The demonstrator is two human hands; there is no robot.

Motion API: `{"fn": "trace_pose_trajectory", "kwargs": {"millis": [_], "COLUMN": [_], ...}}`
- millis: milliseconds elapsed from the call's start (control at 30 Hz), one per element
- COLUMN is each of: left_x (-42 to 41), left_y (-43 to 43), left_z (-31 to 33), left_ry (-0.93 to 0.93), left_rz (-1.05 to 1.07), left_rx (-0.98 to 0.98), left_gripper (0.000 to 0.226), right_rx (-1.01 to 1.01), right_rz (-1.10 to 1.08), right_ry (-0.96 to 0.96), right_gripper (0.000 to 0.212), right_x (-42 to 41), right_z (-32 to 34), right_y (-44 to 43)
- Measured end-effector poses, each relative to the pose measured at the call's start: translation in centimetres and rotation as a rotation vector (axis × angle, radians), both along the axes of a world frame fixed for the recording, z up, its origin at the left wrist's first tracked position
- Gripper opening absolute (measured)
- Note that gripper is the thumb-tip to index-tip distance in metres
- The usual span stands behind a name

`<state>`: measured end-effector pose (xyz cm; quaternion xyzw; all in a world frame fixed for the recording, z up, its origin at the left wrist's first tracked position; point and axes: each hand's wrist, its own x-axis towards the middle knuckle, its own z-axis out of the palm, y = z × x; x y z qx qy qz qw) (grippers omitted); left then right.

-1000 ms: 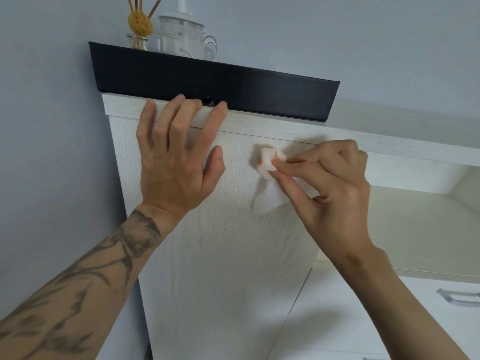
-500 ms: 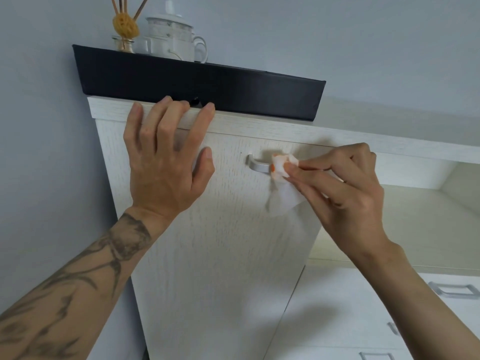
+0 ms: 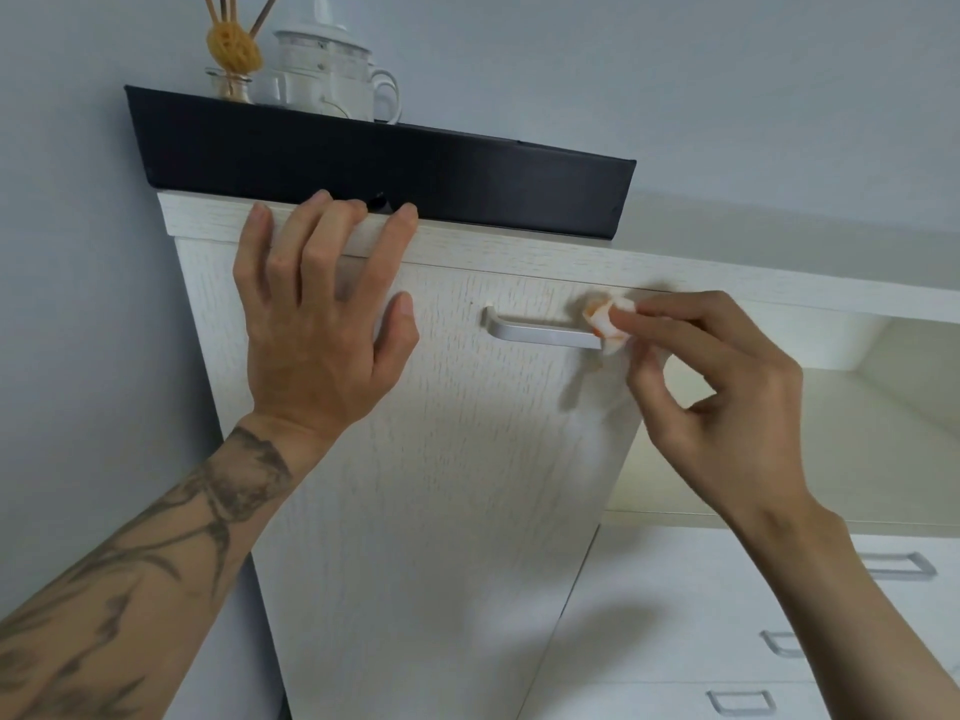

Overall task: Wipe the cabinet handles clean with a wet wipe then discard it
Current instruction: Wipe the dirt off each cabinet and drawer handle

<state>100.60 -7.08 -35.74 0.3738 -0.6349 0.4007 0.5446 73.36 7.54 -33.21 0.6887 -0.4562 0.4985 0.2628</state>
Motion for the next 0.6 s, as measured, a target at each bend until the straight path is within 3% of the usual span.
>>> {"fn": "trace_pose_trajectory", "kwargs": {"millis": [133, 333, 500, 600], "left_x": [0.0, -0.1, -0.1, 0.0], "left_y": [0.0, -0.2, -0.2, -0.2], "left_z": [0.0, 0.0, -0.1, -0.1], "left_ry": [0.002, 0.005, 0.003, 0.003], "left_rz": [-0.001, -0.005, 0.001, 0.007], "left_rx": [-0.004, -0.014, -0.018, -0.02], "left_gripper": [0.054, 0.055, 0.054, 0.054], "right_rx": [0.047, 0.155, 0.085, 0.221], "right_rz": [0.048, 0.239, 0.189, 0.289], "right_ry": [-0.024, -0.209, -0.03, -0.181], "right_gripper": [0.019, 0.018, 0.025, 0.021], "right_x": [-0.2, -0.8, -1.5, -2.2], "right_z": [0.3, 0.4, 0.0, 0.5], "right_y": [-0.2, -0.6, -0.5, -0.8]}}
